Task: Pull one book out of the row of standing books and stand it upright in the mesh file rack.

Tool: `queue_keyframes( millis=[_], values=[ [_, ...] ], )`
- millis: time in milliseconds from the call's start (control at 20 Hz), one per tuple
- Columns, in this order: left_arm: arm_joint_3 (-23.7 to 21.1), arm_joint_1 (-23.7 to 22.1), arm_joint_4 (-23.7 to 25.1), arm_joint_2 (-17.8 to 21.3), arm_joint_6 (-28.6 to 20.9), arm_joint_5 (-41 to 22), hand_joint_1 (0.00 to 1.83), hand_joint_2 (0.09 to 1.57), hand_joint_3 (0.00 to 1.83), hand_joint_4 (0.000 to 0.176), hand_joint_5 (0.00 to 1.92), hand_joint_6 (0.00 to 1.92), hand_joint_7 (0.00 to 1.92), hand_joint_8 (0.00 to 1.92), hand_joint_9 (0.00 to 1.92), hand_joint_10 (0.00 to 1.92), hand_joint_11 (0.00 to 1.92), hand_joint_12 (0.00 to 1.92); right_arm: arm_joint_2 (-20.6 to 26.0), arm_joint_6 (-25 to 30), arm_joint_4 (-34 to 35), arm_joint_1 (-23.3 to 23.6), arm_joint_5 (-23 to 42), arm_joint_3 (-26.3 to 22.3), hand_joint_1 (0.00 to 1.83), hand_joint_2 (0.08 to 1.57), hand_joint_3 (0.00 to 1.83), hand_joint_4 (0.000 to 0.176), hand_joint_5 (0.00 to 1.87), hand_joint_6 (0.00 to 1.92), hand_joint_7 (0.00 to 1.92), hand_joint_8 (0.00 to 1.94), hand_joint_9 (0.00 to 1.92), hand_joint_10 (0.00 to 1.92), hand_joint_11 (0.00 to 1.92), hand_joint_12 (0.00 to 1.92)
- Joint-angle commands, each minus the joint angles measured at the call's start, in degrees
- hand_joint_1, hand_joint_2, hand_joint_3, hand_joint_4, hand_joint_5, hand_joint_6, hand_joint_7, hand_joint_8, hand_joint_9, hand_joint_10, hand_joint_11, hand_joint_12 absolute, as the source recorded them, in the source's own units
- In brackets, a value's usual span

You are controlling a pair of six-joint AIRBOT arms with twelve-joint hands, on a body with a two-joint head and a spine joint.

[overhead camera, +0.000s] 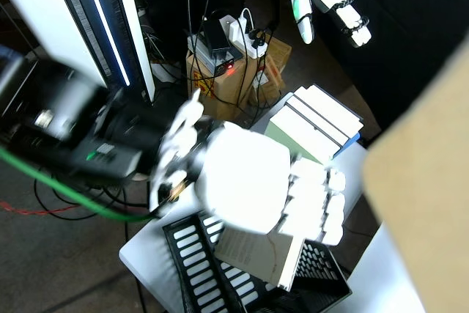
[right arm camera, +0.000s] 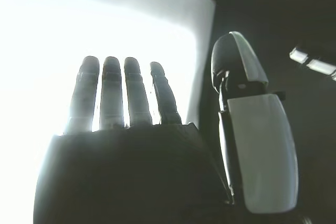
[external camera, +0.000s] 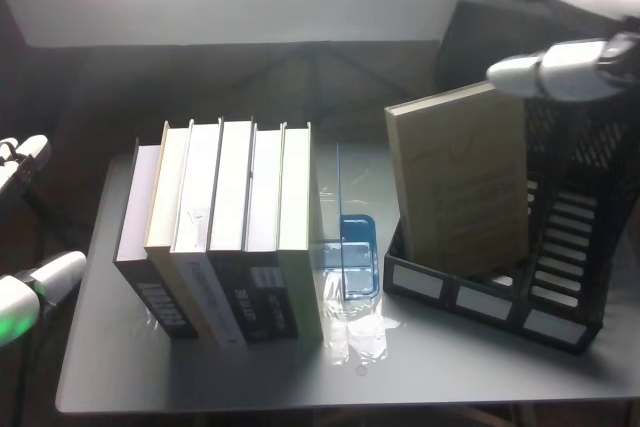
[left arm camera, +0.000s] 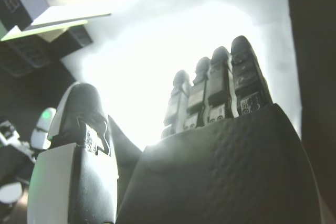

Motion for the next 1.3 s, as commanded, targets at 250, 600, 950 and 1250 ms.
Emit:
queue_keyframes(
  millis=[250, 600, 950, 1250],
  values=[
    [-0.37, 0.42, -0.01, 1.21, -0.31, -8.31, 0.41, 1.28, 0.00, 0.106, 0.00, 0.00, 0.00, 0.00, 0.00, 0.00, 0.00, 0.00, 1.59, 20.03, -1.97, -9.60, -25.56, 1.84, 0.42, 1.19, 0.00, 0.018, 0.00, 0.00, 0.00, 0.00, 0.00, 0.00, 0.00, 0.00],
    [-1.66, 0.71, 2.00, 2.50, -0.85, -12.09, 0.38, 1.29, 0.00, 0.090, 0.00, 0.00, 0.00, 0.00, 0.00, 0.00, 0.00, 0.00, 5.94, 25.82, -1.97, -18.55, -44.47, -4.21, 0.58, 1.18, 0.01, 0.006, 0.11, 0.05, 0.02, 0.00, 0.07, 0.01, 0.00, 0.16],
    [-1.69, -0.30, 6.87, 4.30, -2.39, -15.18, 0.44, 1.35, 0.01, 0.147, 0.00, 0.00, 0.00, 0.00, 0.00, 0.00, 0.00, 0.00, 10.94, 22.40, -1.97, -25.40, -54.83, -11.47, 0.55, 1.22, 0.00, 0.000, 0.00, 0.00, 0.00, 0.00, 0.03, 0.01, 0.00, 0.03],
    [-1.16, -4.07, 12.95, 6.24, -1.50, -15.19, 0.18, 1.34, 0.00, 0.149, 0.00, 0.00, 0.00, 0.00, 0.00, 0.00, 0.00, 0.00, 14.96, 14.84, -1.97, -29.27, -56.91, -17.49, 0.59, 1.24, 0.01, 0.009, 0.00, 0.00, 0.00, 0.00, 0.05, 0.02, 0.01, 0.01]
  ],
)
